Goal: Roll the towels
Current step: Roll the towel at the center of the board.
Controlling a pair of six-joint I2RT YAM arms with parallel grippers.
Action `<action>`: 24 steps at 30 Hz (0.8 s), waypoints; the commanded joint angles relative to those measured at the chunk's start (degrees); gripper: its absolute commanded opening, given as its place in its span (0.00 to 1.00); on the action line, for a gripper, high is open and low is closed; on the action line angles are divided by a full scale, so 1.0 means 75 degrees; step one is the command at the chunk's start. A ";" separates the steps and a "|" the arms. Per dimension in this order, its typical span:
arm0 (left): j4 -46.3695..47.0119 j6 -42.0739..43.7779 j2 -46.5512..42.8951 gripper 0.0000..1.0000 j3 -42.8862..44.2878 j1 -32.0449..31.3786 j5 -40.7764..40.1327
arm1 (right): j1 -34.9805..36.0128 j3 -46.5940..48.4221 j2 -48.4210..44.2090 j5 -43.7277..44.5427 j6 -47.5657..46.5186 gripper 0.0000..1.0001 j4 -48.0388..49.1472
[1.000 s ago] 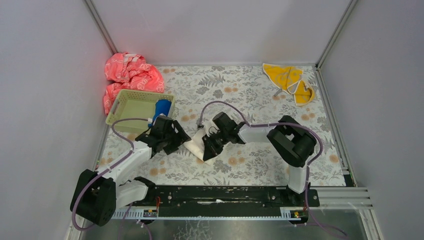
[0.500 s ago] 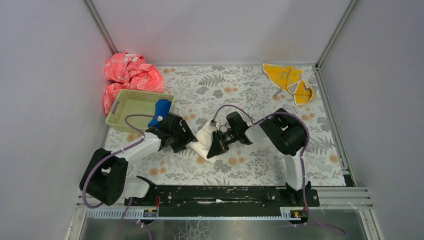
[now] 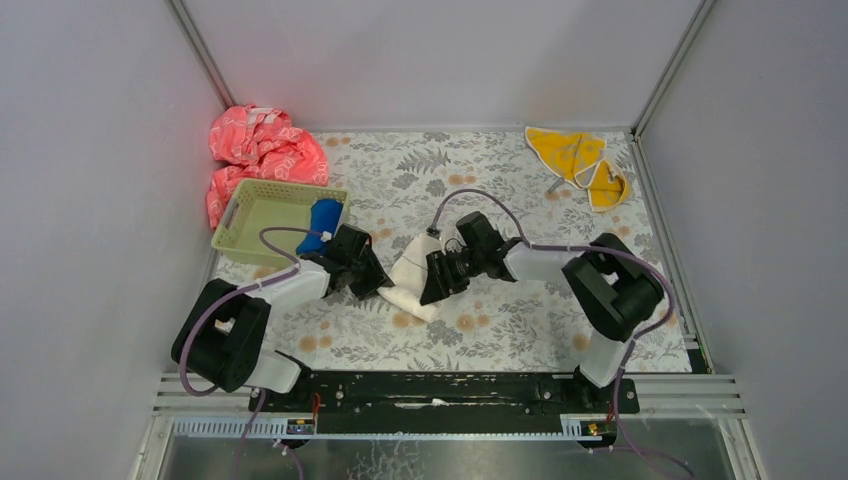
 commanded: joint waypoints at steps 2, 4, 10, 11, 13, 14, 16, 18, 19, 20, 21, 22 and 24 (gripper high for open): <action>0.0145 0.0210 0.0283 0.35 -0.0022 -0.0048 -0.0159 | 0.1068 0.0400 -0.1413 0.2748 -0.2056 0.60 -0.1572; 0.0100 0.0232 0.0307 0.34 0.0011 -0.0048 -0.0156 | 0.1629 0.0339 -0.1763 0.3916 -0.2511 0.62 -0.1641; -0.0083 0.0292 0.0267 0.34 0.0091 -0.0049 -0.0269 | 0.3303 0.0274 -0.2377 0.6718 -0.3879 0.65 -0.1580; -0.0084 0.0292 0.0272 0.34 0.0100 -0.0047 -0.0261 | 0.3521 0.0315 -0.2347 0.6882 -0.4003 0.65 -0.1597; -0.0078 0.0275 0.0292 0.34 0.0103 -0.0047 -0.0254 | 0.3858 0.0400 -0.2170 0.7139 -0.4138 0.65 -0.1603; -0.0073 0.0270 0.0284 0.34 0.0103 -0.0048 -0.0243 | 0.3974 0.0400 -0.2011 0.7272 -0.4186 0.64 -0.1550; -0.0072 0.0278 0.0288 0.34 0.0099 -0.0048 -0.0244 | 0.4092 0.0401 -0.1729 0.7532 -0.4216 0.64 -0.1505; -0.0088 0.0299 0.0281 0.35 0.0091 -0.0048 -0.0244 | 0.4126 0.0349 -0.1490 0.7920 -0.4242 0.64 -0.1381; -0.0094 0.0303 0.0266 0.35 0.0091 -0.0042 -0.0249 | 0.4128 0.0310 -0.1386 0.8118 -0.4278 0.64 -0.1350; -0.0106 0.0314 0.0263 0.35 0.0091 -0.0042 -0.0263 | 0.4128 0.0305 -0.1306 0.8292 -0.4322 0.64 -0.1351; -0.0117 0.0315 0.0262 0.35 0.0085 -0.0047 -0.0260 | 0.4128 0.0288 -0.1249 0.8490 -0.4354 0.64 -0.1346; -0.0119 0.0316 0.0254 0.35 0.0080 -0.0044 -0.0262 | 0.4129 0.0257 -0.1239 0.8660 -0.4389 0.63 -0.1301; -0.0119 0.0324 0.0235 0.35 0.0069 -0.0047 -0.0273 | 0.4128 0.0202 -0.1085 0.8748 -0.4471 0.64 -0.1201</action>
